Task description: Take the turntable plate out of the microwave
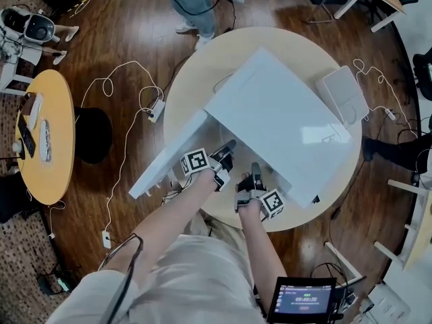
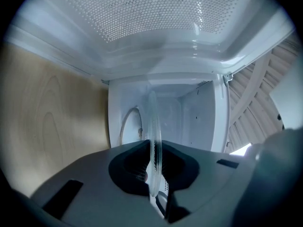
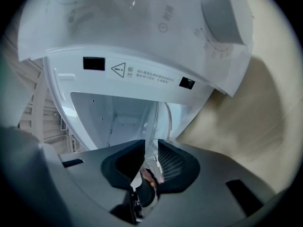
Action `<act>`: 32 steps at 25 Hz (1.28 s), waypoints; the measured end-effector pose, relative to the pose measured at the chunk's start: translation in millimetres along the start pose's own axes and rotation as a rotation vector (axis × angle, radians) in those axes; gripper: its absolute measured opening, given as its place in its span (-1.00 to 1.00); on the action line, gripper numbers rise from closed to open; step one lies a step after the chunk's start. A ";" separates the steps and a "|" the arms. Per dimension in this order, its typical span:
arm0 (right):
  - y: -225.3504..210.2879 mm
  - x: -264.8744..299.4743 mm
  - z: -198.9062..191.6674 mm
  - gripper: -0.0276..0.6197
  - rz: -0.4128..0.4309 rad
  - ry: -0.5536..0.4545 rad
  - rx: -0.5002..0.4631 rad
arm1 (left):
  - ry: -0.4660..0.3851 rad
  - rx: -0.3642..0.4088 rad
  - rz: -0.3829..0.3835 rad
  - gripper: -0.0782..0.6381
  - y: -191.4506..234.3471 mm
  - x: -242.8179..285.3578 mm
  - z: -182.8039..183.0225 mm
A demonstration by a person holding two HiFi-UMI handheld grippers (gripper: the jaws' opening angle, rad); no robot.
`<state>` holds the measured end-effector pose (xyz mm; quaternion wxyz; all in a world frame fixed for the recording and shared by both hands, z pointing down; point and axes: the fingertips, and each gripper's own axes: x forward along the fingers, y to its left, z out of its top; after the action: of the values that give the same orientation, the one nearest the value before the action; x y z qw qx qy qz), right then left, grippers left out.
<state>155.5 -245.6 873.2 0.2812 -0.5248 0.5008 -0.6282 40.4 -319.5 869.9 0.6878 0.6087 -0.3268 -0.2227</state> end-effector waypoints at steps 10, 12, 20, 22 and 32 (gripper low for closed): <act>12.3 -7.0 3.5 -0.66 0.033 -0.010 -0.034 | 0.013 0.000 -0.015 -0.68 -9.7 -11.0 -9.1; 15.3 -7.9 0.4 -0.65 0.042 -0.001 -0.033 | 0.011 -0.003 -0.027 -0.68 -12.0 -16.0 -10.9; 12.9 -17.5 1.3 -0.65 0.025 0.001 -0.041 | 0.013 0.002 -0.029 -0.68 -20.3 -36.7 -18.5; 12.3 -20.0 2.2 -0.65 0.022 0.000 -0.042 | 0.014 0.006 -0.045 -0.68 -24.4 -41.1 -18.9; 17.8 -28.9 8.5 -0.65 0.038 0.007 -0.046 | 0.020 0.025 -0.035 -0.68 -34.4 -63.3 -16.4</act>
<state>168.9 -229.1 845.4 0.2791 -0.5193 0.5260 -0.6130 11.9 -269.2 824.0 0.6794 0.6250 -0.3121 -0.2246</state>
